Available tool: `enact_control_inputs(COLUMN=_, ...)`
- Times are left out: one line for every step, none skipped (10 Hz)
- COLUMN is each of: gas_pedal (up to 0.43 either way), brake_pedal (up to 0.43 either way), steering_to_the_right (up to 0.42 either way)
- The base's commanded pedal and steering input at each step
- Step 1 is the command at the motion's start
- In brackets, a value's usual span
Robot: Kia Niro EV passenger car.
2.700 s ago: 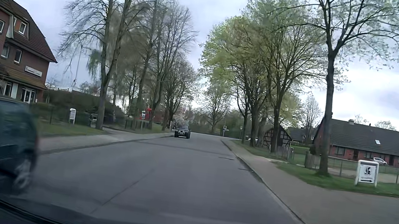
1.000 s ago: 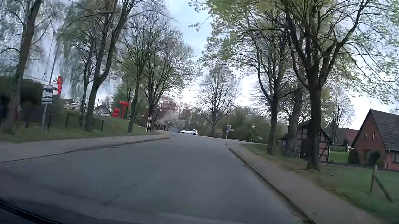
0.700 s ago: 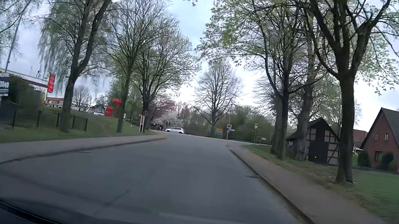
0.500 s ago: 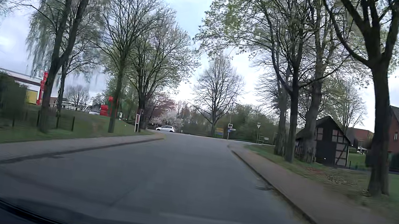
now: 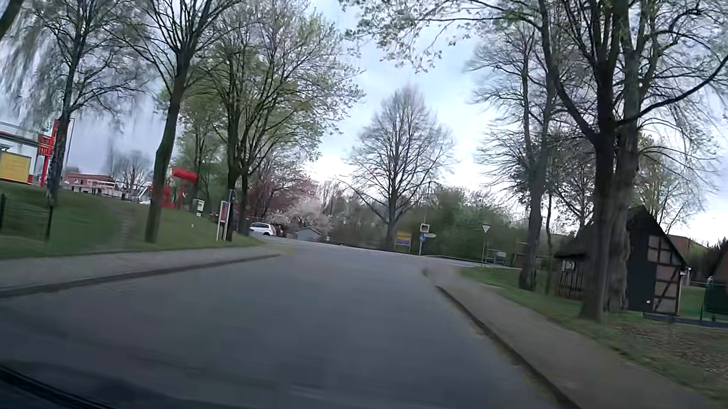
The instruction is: Follow the waypoints while adhering to traffic rules and regulations
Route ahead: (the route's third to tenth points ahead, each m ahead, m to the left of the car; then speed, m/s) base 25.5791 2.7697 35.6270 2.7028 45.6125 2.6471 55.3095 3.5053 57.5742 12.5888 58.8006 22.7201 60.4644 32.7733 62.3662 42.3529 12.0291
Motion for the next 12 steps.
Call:
enact_control_inputs(gas_pedal=0.118, brake_pedal=0.000, steering_to_the_right=-0.003)
enact_control_inputs(gas_pedal=0.079, brake_pedal=0.000, steering_to_the_right=-0.002)
enact_control_inputs(gas_pedal=0.047, brake_pedal=0.000, steering_to_the_right=-0.001)
enact_control_inputs(gas_pedal=0.000, brake_pedal=0.000, steering_to_the_right=0.000)
enact_control_inputs(gas_pedal=0.000, brake_pedal=0.000, steering_to_the_right=0.000)
enact_control_inputs(gas_pedal=0.000, brake_pedal=0.000, steering_to_the_right=0.000)
enact_control_inputs(gas_pedal=0.000, brake_pedal=0.000, steering_to_the_right=0.000)
enact_control_inputs(gas_pedal=0.000, brake_pedal=0.000, steering_to_the_right=0.000)
enact_control_inputs(gas_pedal=0.000, brake_pedal=0.006, steering_to_the_right=0.001)
enact_control_inputs(gas_pedal=0.000, brake_pedal=0.000, steering_to_the_right=0.000)
enact_control_inputs(gas_pedal=0.000, brake_pedal=0.000, steering_to_the_right=0.000)
enact_control_inputs(gas_pedal=0.000, brake_pedal=0.000, steering_to_the_right=0.001)
